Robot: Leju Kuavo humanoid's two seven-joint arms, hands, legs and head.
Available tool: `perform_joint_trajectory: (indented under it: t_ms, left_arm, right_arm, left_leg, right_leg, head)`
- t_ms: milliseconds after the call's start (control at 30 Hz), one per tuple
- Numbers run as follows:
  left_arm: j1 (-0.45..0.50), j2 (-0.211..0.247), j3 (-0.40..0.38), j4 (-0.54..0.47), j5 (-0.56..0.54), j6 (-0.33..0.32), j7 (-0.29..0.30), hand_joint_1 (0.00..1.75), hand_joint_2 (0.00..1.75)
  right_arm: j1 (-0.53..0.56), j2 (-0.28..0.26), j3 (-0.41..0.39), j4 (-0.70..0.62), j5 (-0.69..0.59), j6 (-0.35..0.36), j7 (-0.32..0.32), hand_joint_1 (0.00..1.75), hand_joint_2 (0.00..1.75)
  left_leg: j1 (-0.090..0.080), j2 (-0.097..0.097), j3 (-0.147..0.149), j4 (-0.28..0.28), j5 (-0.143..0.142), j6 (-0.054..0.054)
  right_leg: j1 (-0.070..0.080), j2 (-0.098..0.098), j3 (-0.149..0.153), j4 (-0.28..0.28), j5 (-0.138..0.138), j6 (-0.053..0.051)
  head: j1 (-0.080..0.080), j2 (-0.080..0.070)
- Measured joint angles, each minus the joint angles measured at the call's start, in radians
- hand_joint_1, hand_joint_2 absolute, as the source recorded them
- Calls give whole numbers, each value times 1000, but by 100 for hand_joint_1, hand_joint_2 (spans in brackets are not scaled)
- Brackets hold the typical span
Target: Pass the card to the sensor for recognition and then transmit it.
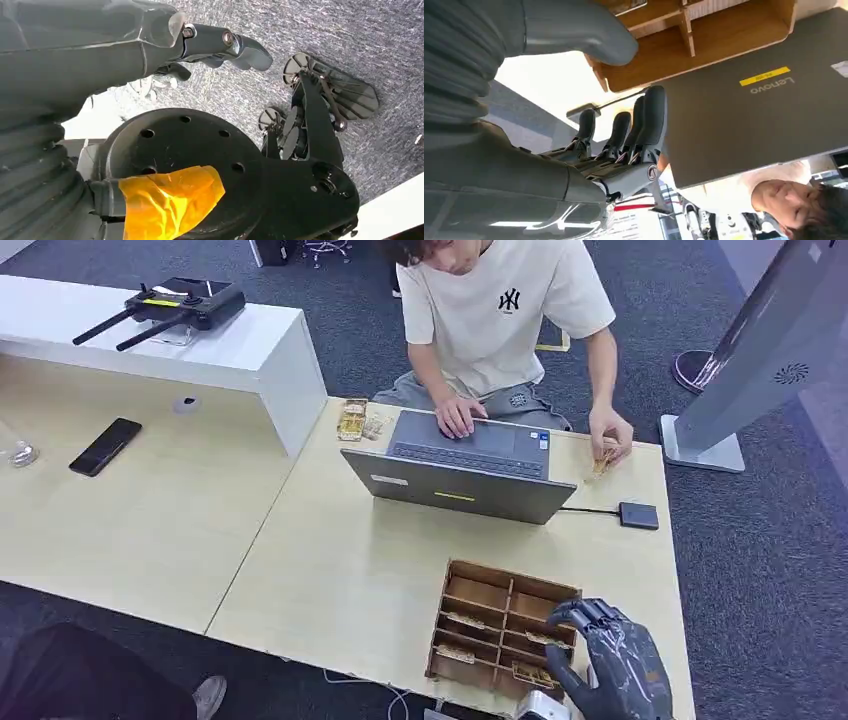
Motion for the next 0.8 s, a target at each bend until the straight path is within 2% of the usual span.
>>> perform_joint_trajectory:
  t_ms: [233, 267, 400, 433, 467, 533, 800]
  left_arm:
    - [0, 0, -3, 0, 2, -1, 1, 0, 175]
    - [0, 0, -3, 0, 3, -2, 2, 0, 175]
    - [-1, 0, -5, 0, 3, -2, 2, 0, 175]
    - [-1, 0, -5, 0, 4, -2, 2, 0, 175]
    - [-1, 0, -6, 0, 6, -2, 3, 0, 175]
    - [-1, 0, -10, 0, 6, -2, 3, 0, 175]
    - [-1, 0, -20, 0, 20, -2, 5, 0, 175]
  right_arm:
    - [-15, 0, 15, 15, 14, 0, -8, 77, 175]
    - [-18, 0, 16, 18, 18, -1, -8, 72, 175]
    - [-36, 0, 29, 34, 32, -2, -8, 72, 175]
    - [-40, 0, 31, 39, 33, -3, -8, 82, 175]
    - [-44, 0, 33, 45, 34, -3, -8, 84, 175]
    - [-49, 0, 35, 55, 39, -3, -8, 75, 175]
    - [-53, 0, 38, 92, 63, -10, 8, 79, 175]
  left_leg:
    - [0, 0, 0, 0, 0, 0]
    - [0, 0, 0, 0, 0, 0]
    - [0, 0, 0, 0, 0, 0]
    - [0, 0, 0, 0, 0, 0]
    - [0, 0, 0, 0, 0, 0]
    - [0, 0, 0, 0, 0, 0]
    - [0, 0, 0, 0, 0, 0]
  right_leg:
    - [0, 0, 0, 0, 0, 0]
    - [0, 0, 0, 0, 0, 0]
    - [0, 0, 0, 0, 0, 0]
    - [0, 0, 0, 0, 0, 0]
    - [0, 0, 0, 0, 0, 0]
    - [0, 0, 0, 0, 0, 0]
    - [0, 0, 0, 0, 0, 0]
  head:
    - [0, 0]
    - [0, 0]
    - [0, 0]
    - [0, 0]
    - [0, 0]
    - [0, 0]
    - [0, 0]
